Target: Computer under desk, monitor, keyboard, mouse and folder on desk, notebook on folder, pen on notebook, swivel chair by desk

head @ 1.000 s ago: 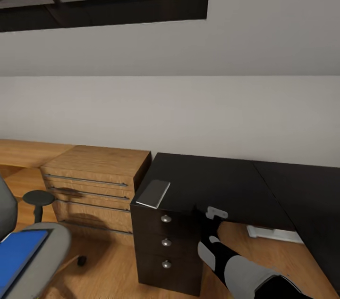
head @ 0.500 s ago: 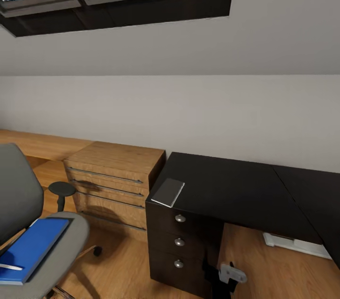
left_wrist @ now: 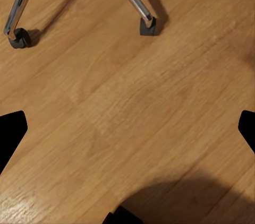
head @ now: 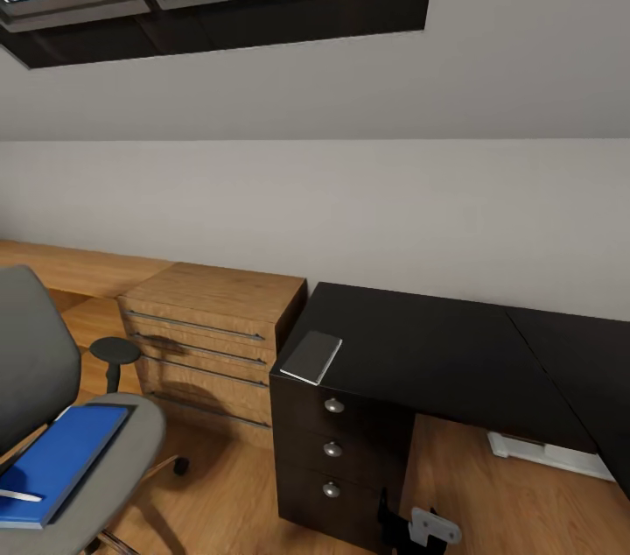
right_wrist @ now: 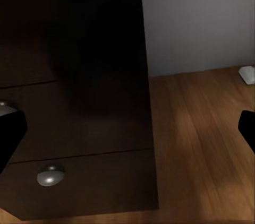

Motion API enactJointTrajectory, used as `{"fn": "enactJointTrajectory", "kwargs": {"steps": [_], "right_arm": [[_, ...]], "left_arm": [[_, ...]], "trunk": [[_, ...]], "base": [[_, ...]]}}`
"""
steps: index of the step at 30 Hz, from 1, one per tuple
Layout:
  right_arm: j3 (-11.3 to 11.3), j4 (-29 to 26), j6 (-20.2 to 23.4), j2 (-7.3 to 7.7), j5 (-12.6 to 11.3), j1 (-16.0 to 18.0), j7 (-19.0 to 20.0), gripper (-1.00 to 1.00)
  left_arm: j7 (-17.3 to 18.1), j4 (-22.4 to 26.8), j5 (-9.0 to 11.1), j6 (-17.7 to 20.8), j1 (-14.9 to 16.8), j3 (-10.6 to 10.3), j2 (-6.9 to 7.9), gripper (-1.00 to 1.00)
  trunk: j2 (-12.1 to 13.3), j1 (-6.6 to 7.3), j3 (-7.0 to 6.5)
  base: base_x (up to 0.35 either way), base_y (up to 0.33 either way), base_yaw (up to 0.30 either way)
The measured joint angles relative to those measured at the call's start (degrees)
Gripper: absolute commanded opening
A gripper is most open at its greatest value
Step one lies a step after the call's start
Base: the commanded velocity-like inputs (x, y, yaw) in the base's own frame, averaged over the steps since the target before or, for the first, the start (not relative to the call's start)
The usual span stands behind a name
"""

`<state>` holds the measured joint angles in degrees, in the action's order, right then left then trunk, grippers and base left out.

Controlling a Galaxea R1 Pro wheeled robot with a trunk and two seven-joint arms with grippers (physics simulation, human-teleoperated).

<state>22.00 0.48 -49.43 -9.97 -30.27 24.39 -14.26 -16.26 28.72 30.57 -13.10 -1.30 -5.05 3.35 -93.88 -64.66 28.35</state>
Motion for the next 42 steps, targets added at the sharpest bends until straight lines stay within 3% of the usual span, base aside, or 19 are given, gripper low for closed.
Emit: {"fn": "enactJointTrajectory", "kwargs": {"steps": [16,27,28,35,39,42], "right_arm": [[0.1,0.0,0.2,0.00,0.1,0.0,0.1,1.00],[0.0,-0.1,0.1,0.00,0.1,0.0,0.1,1.00],[0.1,-0.1,-0.1,0.00,0.1,0.0,0.0,1.00],[0.1,0.1,-0.4,0.00,0.2,0.0,-0.1,1.00],[0.1,0.1,-0.5,0.00,0.4,0.0,-0.1,1.00],[0.2,0.1,-0.5,0.00,3.1,0.0,-0.2,1.00]], "left_arm": [[0.1,-0.3,0.2,0.0,0.0,0.0,0.07,1.00],[0.1,-8.7,-0.3,-0.2,0.0,-0.6,-0.41,1.00],[0.1,-11.9,-0.2,-3.3,0.0,-0.3,0.14,1.00],[0.2,-16.4,-0.2,-14.1,0.0,-0.5,0.32,1.00],[0.2,-17.8,-0.2,-17.6,0.0,-0.6,0.30,1.00],[0.2,-18.4,-0.1,-18.8,0.0,-0.6,0.20,1.00]], "trunk": [[0.0,-0.01,0.54],[0.0,0.00,1.37],[0.0,0.00,1.46],[0.0,0.00,1.99],[0.0,0.00,2.29],[0.0,0.00,2.52]], "base": [[-0.130,0.111,0.178],[-0.004,0.004,0.149],[0.000,0.000,0.146],[0.000,0.000,0.146],[0.000,0.000,0.149],[0.000,0.000,0.155]]}}
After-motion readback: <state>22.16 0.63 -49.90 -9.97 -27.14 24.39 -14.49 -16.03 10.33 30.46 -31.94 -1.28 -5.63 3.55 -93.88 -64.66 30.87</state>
